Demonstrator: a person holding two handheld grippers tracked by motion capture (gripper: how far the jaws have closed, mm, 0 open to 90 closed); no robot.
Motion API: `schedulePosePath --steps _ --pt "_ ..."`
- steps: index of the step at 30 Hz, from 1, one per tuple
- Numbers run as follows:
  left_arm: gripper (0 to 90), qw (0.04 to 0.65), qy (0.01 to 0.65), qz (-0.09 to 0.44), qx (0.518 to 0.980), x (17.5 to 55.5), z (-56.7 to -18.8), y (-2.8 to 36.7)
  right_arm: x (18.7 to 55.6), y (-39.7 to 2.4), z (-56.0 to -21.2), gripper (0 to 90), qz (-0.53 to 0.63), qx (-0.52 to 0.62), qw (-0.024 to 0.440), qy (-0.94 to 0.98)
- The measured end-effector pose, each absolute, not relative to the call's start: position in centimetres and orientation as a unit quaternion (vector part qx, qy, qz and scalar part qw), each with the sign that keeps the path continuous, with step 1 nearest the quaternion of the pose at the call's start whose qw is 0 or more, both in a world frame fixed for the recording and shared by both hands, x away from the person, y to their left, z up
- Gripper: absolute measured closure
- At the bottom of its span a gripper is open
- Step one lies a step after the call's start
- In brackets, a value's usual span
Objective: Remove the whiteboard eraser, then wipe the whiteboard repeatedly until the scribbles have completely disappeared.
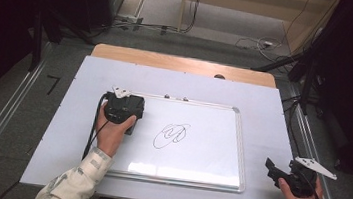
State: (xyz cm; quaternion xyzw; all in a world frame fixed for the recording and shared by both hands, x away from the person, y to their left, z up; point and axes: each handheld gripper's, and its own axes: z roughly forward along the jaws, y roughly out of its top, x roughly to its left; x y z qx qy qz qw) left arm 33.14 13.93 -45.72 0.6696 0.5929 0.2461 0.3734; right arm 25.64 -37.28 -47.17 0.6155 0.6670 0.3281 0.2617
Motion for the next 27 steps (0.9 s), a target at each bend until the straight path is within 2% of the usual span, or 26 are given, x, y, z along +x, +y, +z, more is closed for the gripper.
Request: schedulePosePath --steps 27 --pt "39.3 0.371 0.57 0.237 0.694 33.0 -46.2 11.6 25.6 -37.3 -47.2 13.3 0.328 0.613 0.265 0.668"
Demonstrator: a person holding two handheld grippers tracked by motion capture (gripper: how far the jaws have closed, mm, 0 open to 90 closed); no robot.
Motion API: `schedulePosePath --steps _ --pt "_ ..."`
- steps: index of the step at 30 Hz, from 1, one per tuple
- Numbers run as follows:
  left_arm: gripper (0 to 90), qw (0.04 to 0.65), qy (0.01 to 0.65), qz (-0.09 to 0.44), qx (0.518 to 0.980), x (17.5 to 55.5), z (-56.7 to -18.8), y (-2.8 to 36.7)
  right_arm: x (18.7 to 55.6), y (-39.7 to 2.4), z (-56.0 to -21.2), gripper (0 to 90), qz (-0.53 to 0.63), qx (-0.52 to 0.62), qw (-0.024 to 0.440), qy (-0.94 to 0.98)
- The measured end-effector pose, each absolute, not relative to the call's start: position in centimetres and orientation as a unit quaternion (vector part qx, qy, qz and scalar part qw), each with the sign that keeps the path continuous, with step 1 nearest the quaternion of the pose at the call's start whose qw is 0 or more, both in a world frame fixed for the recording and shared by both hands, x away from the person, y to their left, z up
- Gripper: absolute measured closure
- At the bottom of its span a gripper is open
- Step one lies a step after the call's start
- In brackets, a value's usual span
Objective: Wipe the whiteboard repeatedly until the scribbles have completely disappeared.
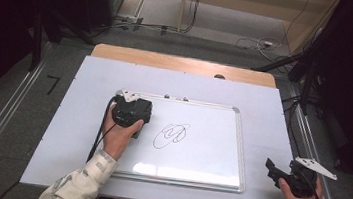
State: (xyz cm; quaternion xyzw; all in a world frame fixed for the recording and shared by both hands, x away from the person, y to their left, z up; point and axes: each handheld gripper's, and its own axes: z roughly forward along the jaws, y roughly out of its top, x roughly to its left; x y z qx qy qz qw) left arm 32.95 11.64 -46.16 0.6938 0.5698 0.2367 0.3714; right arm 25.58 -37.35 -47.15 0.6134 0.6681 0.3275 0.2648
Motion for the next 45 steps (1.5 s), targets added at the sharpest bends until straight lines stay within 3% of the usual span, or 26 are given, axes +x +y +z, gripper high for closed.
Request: schedulePosePath --steps 45 --pt "39.3 0.358 0.529 0.218 0.738 33.5 -48.5 8.2 25.6 -37.2 -47.1 13.2 0.33 0.61 0.262 0.671"
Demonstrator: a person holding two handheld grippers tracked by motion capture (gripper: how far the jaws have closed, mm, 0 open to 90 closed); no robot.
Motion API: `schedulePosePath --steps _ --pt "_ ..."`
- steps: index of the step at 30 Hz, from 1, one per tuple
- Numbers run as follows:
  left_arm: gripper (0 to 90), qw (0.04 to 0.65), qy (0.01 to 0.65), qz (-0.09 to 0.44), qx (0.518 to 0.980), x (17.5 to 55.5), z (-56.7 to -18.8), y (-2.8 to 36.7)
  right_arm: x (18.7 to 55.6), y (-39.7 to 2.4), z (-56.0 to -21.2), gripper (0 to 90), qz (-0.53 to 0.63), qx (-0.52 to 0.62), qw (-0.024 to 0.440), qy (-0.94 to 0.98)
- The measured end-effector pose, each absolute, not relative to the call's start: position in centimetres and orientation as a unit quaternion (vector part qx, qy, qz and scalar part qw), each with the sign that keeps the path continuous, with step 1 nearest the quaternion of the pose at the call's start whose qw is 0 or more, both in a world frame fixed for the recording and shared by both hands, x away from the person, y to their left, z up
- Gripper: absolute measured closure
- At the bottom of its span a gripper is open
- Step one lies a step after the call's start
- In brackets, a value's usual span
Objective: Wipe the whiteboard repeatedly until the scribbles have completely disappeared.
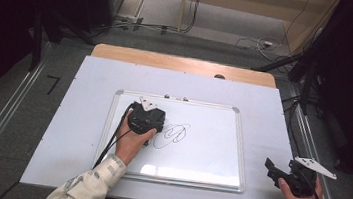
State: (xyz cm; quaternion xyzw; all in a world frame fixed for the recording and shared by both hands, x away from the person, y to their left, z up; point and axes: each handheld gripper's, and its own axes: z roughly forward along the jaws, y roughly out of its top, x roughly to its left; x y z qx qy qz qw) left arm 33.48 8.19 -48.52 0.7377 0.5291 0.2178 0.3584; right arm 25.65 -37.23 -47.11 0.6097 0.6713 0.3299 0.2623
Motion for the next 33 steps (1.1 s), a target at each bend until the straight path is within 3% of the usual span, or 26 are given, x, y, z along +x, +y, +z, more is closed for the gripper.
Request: schedulePosePath --steps 33 --pt "40.3 0.339 0.52 0.236 0.747 33.44 -48.98 7.52 25.62 -37.2 -47.02 13.5 0.331 0.609 0.262 0.671"
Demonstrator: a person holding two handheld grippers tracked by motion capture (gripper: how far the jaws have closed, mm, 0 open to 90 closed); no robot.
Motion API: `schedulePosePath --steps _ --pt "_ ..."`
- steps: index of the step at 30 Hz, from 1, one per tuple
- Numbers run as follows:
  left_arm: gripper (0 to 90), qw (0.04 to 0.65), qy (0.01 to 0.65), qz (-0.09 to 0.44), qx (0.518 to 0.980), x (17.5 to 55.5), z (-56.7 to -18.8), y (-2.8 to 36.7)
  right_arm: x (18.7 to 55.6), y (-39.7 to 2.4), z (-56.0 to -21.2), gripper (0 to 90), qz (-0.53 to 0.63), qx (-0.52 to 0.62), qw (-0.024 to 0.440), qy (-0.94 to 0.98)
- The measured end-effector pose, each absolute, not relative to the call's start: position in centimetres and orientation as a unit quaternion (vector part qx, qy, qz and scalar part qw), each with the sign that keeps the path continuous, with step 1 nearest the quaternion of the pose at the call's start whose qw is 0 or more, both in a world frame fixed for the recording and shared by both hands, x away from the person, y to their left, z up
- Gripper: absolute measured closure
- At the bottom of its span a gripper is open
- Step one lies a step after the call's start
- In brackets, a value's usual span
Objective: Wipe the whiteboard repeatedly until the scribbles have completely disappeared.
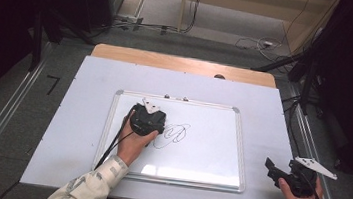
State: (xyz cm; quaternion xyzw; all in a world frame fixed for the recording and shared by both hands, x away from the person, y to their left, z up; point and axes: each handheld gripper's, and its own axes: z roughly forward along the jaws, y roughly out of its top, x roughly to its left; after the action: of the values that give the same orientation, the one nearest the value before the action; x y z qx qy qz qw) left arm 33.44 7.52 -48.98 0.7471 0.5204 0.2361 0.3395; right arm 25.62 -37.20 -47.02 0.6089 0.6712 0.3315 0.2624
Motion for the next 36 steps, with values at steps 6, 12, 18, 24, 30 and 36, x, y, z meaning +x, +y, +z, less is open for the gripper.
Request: schedulePosePath --steps 6,12,18,24,30,36 --pt "40.3 0.341 0.519 0.236 0.747 33.5 -49.0 7.2 25.6 -37.1 -47.0 13.6 0.332 0.607 0.262 0.673" --pt "40.2 0.341 0.516 0.238 0.749 33.5 -49.1 6.7 25.6 -37.1 -47.0 13.6 0.332 0.608 0.263 0.671" --pt "40.2 0.341 0.513 0.238 0.751 33.5 -49.1 6.3 25.7 -37.1 -47.0 13.6 0.332 0.609 0.264 0.67" --pt "40.2 0.339 0.511 0.238 0.753 33.5 -49.1 5.9 25.7 -37.1 -47.0 13.6 0.332 0.609 0.264 0.67" --pt "40.2 0.341 0.512 0.236 0.752 33.6 -49.1 5.5 25.7 -37.1 -47.0 13.6 0.332 0.608 0.265 0.67" --pt "40.2 0.34 0.509 0.235 0.755 33.6 -49.1 5.0 25.7 -37.1 -47.0 13.6 0.333 0.608 0.265 0.671"
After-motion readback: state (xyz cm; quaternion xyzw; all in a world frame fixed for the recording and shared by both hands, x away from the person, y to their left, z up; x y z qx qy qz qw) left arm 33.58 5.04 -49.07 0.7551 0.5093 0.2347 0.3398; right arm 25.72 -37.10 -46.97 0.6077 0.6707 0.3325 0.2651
